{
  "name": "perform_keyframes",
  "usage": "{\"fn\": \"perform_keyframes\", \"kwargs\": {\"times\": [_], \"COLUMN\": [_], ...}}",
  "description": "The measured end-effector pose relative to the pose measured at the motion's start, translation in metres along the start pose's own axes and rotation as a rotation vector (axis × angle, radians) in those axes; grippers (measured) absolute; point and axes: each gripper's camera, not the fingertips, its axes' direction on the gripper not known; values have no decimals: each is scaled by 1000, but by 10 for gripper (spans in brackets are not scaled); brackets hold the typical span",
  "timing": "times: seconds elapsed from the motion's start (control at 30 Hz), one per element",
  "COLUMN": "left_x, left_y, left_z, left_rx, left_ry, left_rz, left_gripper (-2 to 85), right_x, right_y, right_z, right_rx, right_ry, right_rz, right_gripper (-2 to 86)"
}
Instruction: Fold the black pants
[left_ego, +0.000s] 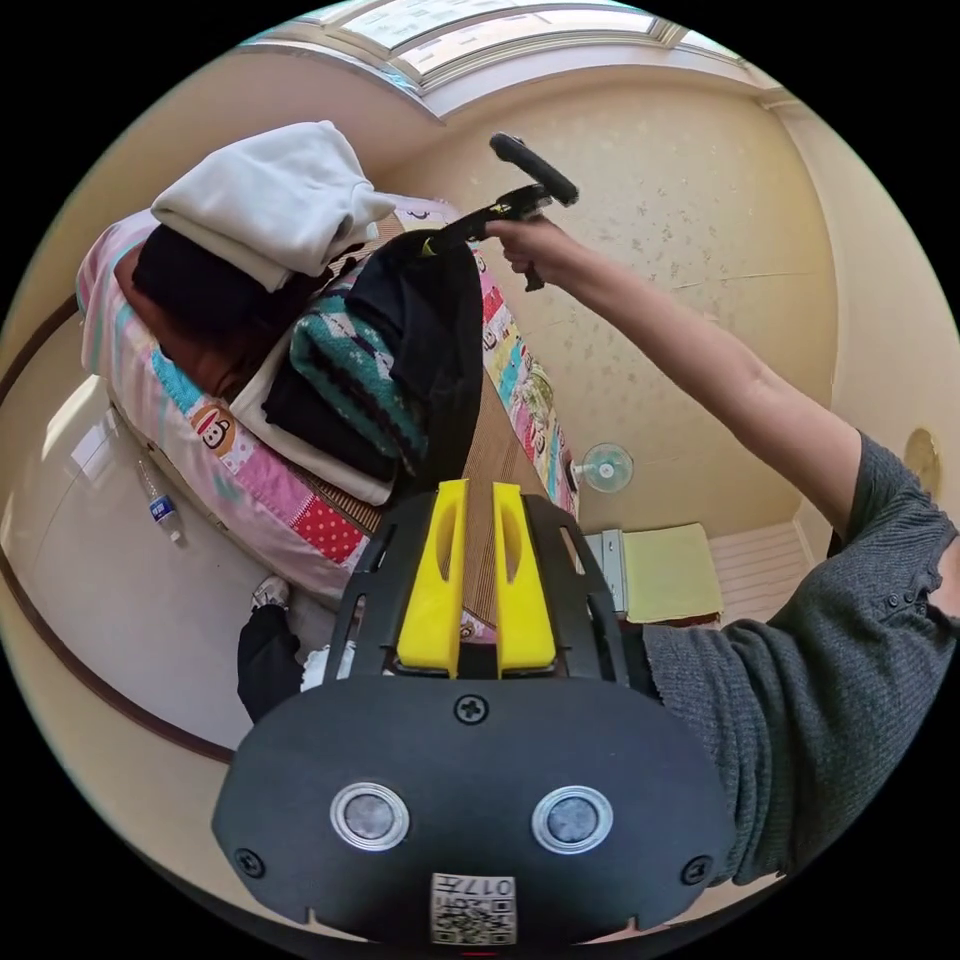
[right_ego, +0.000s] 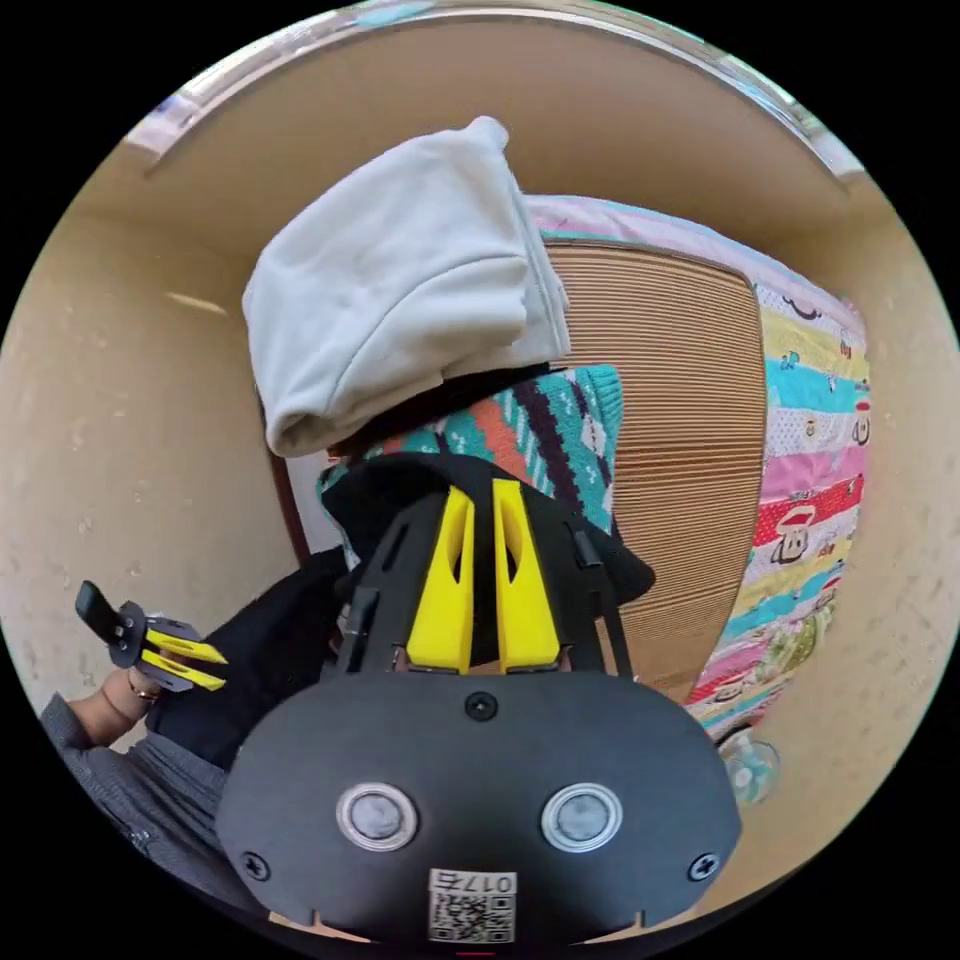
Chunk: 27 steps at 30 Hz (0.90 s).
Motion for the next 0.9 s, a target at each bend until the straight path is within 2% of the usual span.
{"fn": "perform_keyframes", "kwargs": {"times": [0.13, 0.2, 0.33, 0.4, 0.43, 0.5, 0.6, 0.7, 0.9], "left_x": [-19, -25, -32, -26, -17, 3, 34, 66, 147], "left_y": [-27, -43, -72, -72, -68, -55, -31, -6, 58], "left_z": [15, 33, 106, 135, 150, 162, 167, 170, 166], "left_rx": [-16, -47, -266, -355, -422, -465, -467, -475, -471], "left_ry": [87, 148, 259, 267, 235, 174, 120, 179, 283], "left_rz": [-36, -32, -68, -57, -21, 76, 225, 378, 730], "left_gripper": [102, 120, 168, 175, 183, 184, 175, 141, 130], "right_x": [42, 63, 51, 19, 10, -30, -87, -146, -252], "right_y": [106, 198, 347, 443, 465, 542, 613, 660, 719], "right_z": [-38, -44, -39, -43, -45, -62, -102, -148, -231], "right_rx": [255, 418, 716, 982, 1052, 1309, 1540, 1680, 1852], "right_ry": [-340, -554, -799, -887, -902, -898, -805, -690, -405], "right_rz": [116, 217, 291, 314, 317, 291, 195, 86, 75], "right_gripper": [47, 47, 45, 44, 43, 42, 40, 39, 35]}}
